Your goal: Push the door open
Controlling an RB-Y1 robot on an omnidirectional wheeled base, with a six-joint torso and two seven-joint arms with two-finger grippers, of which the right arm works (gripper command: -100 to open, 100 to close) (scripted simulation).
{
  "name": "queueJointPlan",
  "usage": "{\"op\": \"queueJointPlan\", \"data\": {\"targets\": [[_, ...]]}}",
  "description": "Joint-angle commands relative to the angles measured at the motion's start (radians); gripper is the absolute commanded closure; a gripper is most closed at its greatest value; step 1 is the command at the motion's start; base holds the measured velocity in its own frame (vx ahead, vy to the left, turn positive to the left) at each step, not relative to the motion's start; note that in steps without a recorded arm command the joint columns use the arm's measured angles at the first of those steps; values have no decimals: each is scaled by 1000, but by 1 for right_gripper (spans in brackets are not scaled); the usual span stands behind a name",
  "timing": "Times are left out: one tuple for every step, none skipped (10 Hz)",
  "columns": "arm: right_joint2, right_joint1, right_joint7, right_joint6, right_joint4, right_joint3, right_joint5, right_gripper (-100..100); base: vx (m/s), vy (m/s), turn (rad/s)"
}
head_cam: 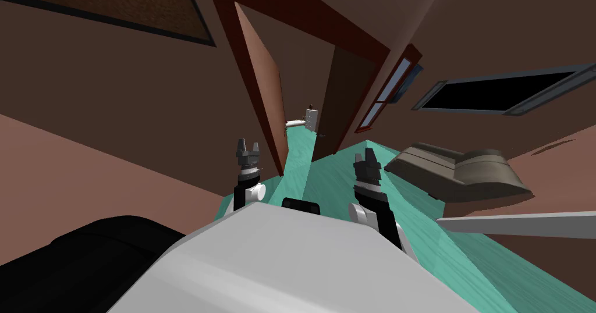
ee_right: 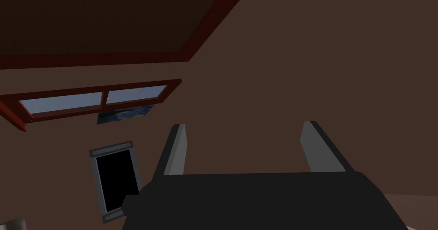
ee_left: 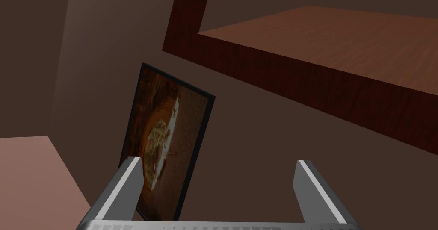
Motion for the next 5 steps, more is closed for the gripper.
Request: {"op": "queueJointPlan", "data": {"targets": [[-7, -13, -4, -9, 34, 5, -3, -100, 157, -37, 46], [-11, -21, -6, -14, 55, 8, -4, -100, 119, -71, 107], [-15, -29, -8, -20, 75, 11, -6, -100, 108, -78, 59], [-19, -40, -11, -27, 103, 14, -8, -100, 127, -73, 59], [-21, -45, -13, -31, 118, 16, -9, -100, 108, -68, 53]]}}
